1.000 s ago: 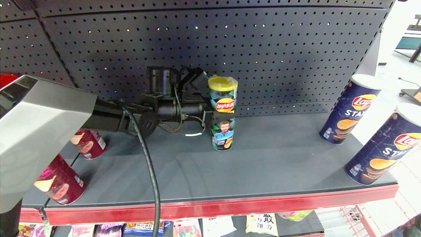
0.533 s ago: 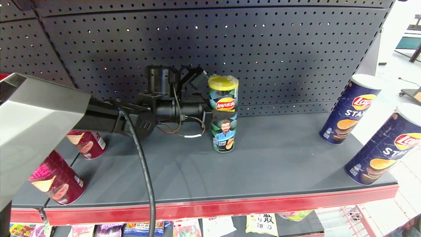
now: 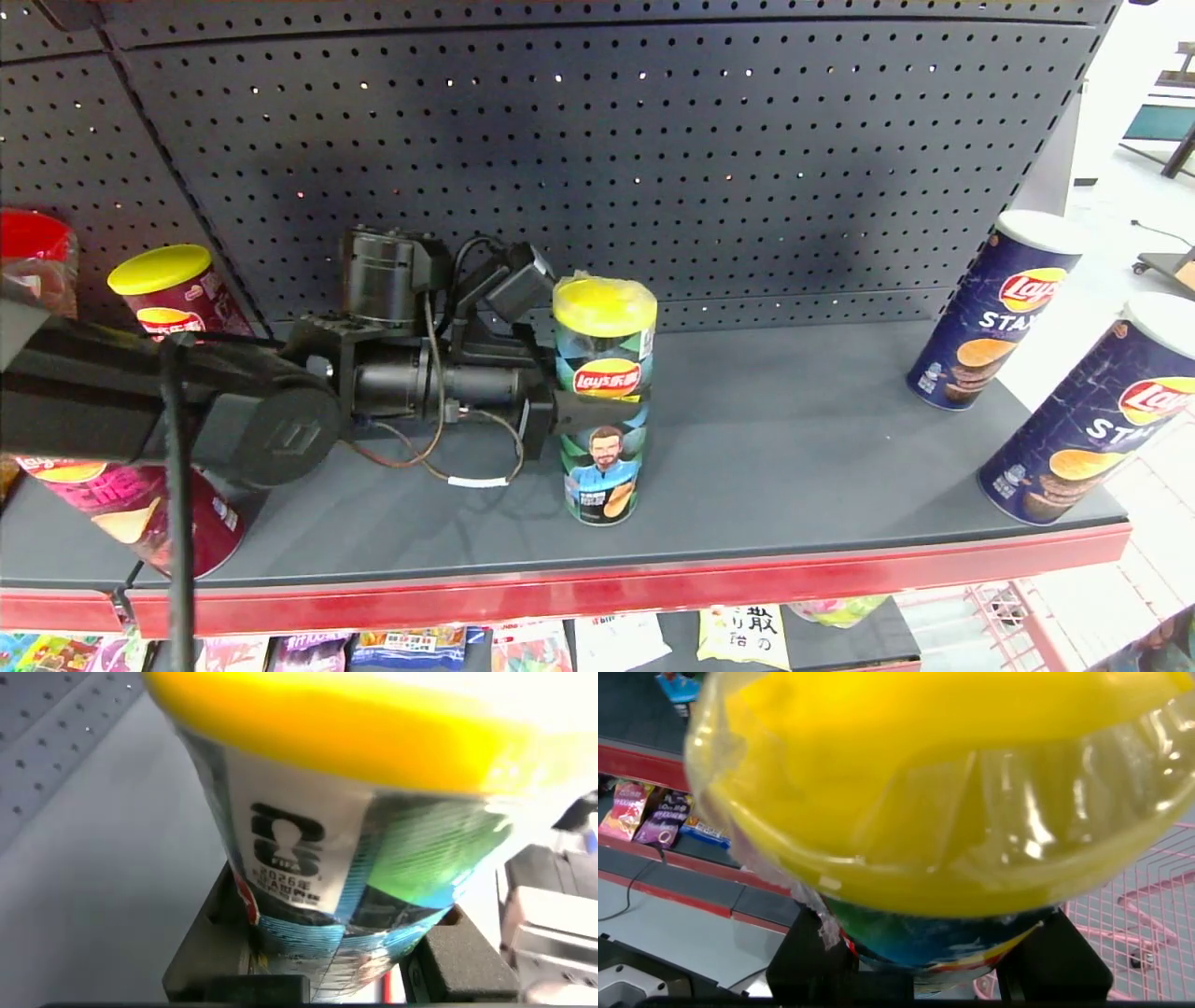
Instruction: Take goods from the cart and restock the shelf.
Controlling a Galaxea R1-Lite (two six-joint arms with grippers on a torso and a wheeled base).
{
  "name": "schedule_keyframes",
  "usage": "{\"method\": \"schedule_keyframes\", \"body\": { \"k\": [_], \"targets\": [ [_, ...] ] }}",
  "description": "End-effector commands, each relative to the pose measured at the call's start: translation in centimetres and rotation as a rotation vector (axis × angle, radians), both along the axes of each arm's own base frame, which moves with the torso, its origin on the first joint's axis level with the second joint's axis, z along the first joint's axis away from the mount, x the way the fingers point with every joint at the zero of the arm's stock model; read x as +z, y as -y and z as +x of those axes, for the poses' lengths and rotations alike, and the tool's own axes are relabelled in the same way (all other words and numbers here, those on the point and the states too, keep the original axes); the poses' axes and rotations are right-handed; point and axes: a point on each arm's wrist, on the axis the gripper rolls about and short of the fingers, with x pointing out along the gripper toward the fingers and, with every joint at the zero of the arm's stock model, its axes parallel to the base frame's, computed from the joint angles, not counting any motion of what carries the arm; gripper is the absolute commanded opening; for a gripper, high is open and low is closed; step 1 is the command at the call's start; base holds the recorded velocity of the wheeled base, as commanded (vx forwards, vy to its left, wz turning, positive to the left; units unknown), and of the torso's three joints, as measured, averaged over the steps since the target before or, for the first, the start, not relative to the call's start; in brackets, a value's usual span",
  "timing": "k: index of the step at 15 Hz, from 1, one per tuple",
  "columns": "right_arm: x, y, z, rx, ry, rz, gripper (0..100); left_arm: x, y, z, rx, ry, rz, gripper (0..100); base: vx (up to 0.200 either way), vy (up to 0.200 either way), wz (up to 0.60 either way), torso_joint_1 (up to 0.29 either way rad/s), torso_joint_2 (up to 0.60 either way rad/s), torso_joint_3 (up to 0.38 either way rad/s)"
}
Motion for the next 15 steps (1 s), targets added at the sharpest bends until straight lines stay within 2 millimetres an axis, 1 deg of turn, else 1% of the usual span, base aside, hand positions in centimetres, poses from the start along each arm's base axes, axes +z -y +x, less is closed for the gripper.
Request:
{"method": "schedule_keyframes", "body": {
  "k": [1, 4, 7, 9, 12, 15],
  "targets": [
    [0.0, 0.0, 0.0, 0.0, -0.001, 0.001, 0, 0.5, -0.8, -2.8, -0.015, 0.03, -0.012, 0, 0.0, 0.0, 0.0, 0.0, 0.0, 0.0],
    [0.0, 0.0, 0.0, 0.002, 0.003, 0.0, 0, 0.2, -0.6, -3.1, -0.019, 0.037, -0.018, 0, 0.0, 0.0, 0.0, 0.0, 0.0, 0.0],
    [0.2, 0.0, -0.1, 0.002, 0.008, 0.002, 0, -0.6, -0.6, -3.6, -0.025, 0.026, -0.005, 0, 0.0, 0.0, 0.0, 0.0, 0.0, 0.0],
    [0.2, 0.0, -0.1, -0.001, 0.01, 0.001, 0, -0.5, -0.6, -3.3, -0.003, 0.048, -0.021, 0, 0.0, 0.0, 0.0, 0.0, 0.0, 0.0],
    [0.2, 0.0, -0.1, 0.001, 0.009, 0.0, 0, -0.3, -0.7, -3.4, 0.014, 0.031, -0.032, 0, 0.0, 0.0, 0.0, 0.0, 0.0, 0.0],
    [0.2, 0.0, -0.1, 0.0, 0.011, 0.001, 0, -0.5, -0.7, -3.0, 0.02, 0.041, -0.036, 0, 0.0, 0.0, 0.0, 0.0, 0.0, 0.0]
  ]
}}
